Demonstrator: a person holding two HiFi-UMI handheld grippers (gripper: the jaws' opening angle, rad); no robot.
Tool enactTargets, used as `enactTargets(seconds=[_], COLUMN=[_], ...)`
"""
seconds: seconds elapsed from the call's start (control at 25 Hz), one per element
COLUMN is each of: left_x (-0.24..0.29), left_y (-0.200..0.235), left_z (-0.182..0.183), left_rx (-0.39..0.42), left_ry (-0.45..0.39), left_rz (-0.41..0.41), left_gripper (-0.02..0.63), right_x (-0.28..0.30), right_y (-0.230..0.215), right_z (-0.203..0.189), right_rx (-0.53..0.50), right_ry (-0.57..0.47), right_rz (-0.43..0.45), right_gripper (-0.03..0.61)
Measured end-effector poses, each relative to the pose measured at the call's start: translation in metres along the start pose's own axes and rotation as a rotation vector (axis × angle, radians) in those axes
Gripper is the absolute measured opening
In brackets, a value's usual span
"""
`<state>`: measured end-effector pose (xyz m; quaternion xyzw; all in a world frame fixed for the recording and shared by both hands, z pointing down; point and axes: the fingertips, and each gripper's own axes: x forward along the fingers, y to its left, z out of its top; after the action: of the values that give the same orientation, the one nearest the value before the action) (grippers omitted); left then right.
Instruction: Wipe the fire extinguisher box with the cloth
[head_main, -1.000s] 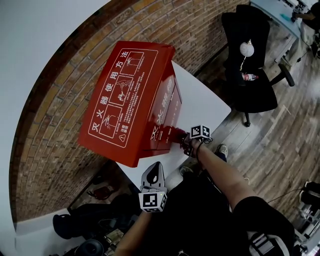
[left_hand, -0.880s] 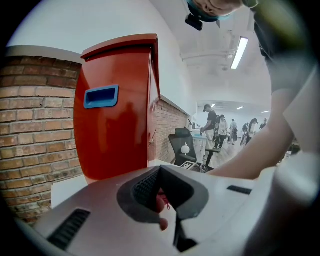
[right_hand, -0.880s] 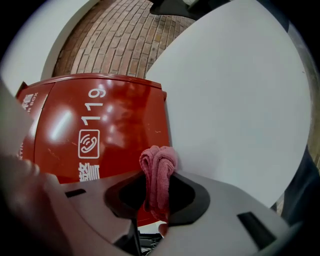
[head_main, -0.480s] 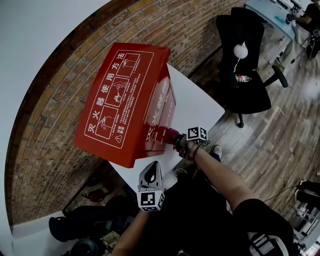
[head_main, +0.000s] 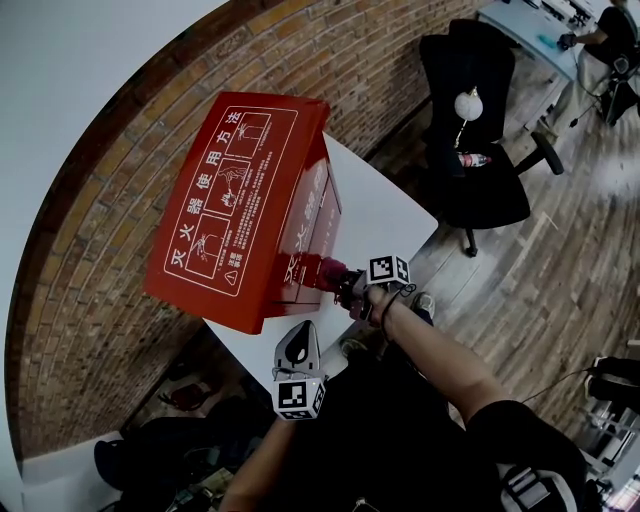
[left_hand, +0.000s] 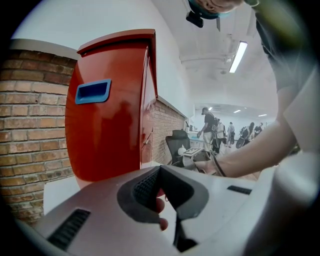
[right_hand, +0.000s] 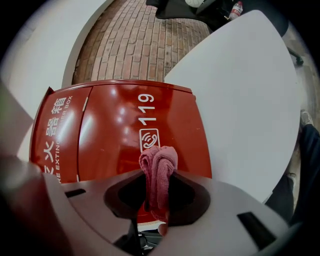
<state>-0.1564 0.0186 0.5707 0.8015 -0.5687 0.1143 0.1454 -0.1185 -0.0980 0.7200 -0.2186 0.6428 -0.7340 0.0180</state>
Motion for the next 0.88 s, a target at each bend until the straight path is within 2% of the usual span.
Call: enactTargets(seconds=[0.32, 0.88], left_x=[0.002, 0.004], left_y=[-0.001, 0.004], left_z=[0.001, 0.007], left_rx=[0.007, 0.016], left_ry=[0.000, -0.017], left_rz=[-0.021, -0.018], left_gripper=[0.028, 0.028], right_x=[-0.014, -0.028], right_y=[0.046, 0.093], right_z=[-0.007, -0.015], right_rx=[-0.016, -0.024], right_ry=[0.001, 0.009], right_rz=[0.065, 0.124], right_gripper=[0.106, 0.106])
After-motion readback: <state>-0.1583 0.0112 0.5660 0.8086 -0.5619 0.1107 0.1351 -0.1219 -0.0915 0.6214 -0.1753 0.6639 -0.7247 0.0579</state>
